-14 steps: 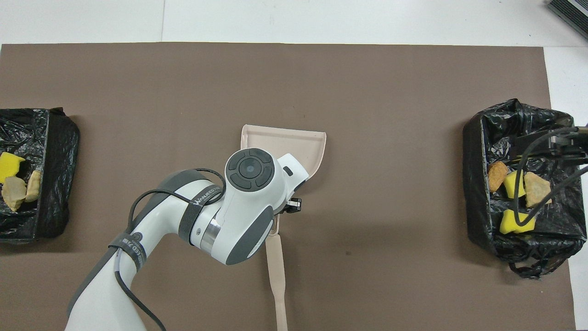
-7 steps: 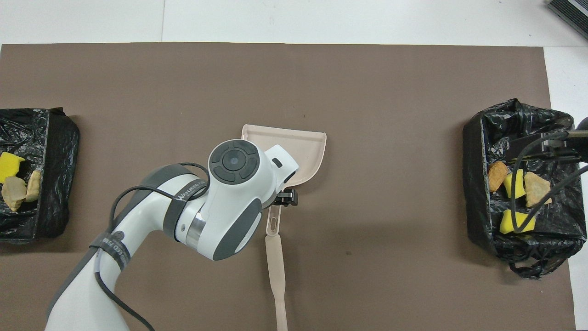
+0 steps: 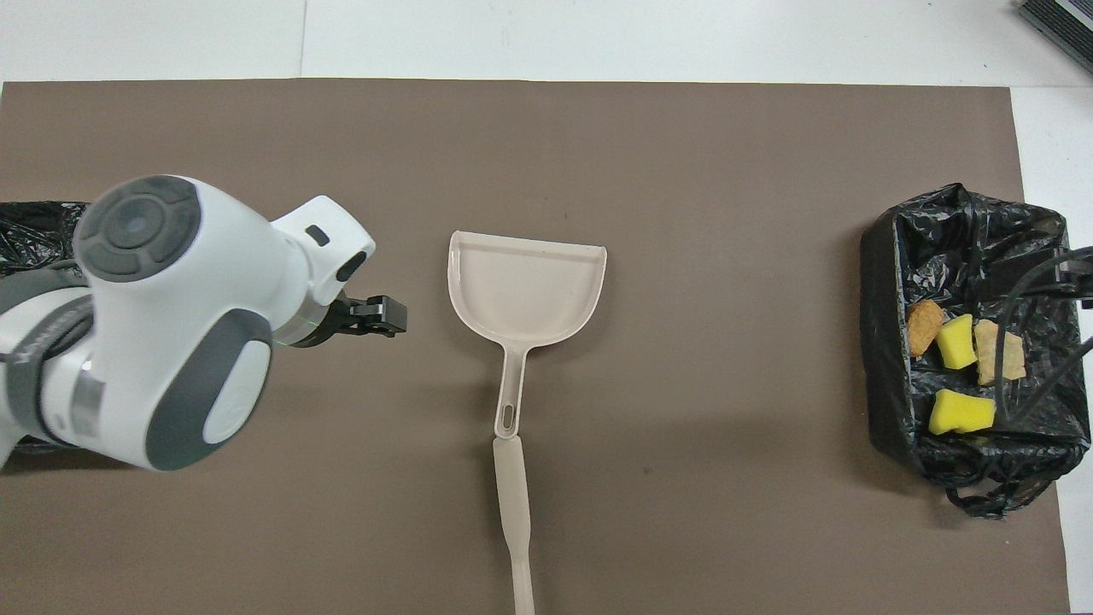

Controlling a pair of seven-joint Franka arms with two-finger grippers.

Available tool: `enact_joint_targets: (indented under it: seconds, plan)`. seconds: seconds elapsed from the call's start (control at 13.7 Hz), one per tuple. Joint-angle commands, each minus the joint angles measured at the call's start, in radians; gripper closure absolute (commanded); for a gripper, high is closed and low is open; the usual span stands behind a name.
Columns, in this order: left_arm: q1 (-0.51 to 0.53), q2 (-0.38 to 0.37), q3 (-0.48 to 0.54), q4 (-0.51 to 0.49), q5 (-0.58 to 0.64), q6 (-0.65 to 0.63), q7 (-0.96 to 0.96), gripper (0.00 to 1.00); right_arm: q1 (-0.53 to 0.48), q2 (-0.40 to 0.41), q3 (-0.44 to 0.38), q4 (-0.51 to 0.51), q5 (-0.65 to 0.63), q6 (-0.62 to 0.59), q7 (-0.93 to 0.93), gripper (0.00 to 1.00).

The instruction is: Sweep and dump trash in bin

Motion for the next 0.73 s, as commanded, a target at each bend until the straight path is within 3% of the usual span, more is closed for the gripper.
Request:
enact_joint_targets:
  seconds: [0.0,0.29,0.66]
  plan:
    - [0.091,-0.118,-0.009,-0.019,0.024,-0.151,0.13,0.0,-0.011,-0.005,-0.018,0.003,-0.002,-0.019,-0.035,0.0]
    - [0.226,-0.218,-0.009,0.027,0.073,-0.25,0.369,0.0,-0.011,-0.014,-0.01,-0.004,0.002,-0.022,-0.013,0.0]
    - [0.335,-0.098,-0.008,0.305,0.076,-0.382,0.462,0.0,-0.002,-0.017,-0.009,-0.004,0.003,-0.025,-0.013,0.0]
